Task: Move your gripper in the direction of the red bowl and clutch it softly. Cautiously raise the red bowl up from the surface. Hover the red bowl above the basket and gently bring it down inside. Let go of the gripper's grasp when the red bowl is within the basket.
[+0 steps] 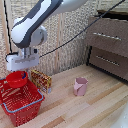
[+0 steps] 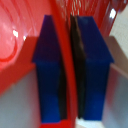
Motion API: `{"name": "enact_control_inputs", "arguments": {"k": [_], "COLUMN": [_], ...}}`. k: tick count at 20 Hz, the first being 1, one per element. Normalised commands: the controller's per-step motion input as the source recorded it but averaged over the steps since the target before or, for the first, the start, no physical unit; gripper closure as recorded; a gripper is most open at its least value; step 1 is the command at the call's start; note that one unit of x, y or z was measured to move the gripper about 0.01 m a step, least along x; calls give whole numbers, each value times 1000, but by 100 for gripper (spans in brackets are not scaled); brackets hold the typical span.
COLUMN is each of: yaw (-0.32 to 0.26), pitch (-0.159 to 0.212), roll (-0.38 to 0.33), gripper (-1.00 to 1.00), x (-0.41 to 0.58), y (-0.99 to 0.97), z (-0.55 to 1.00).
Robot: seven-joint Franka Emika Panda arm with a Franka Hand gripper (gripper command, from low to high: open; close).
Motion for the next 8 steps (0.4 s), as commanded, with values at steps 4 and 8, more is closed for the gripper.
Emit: {"name": "enact_control_inputs", "arguments": {"k": [4,8], "yaw": [-68,-10], "pitch": [0,8], "roll": [171,163], "gripper": [-100,-100], "x": [337,220], "y": [-21,-142], "z": [151,456]}}
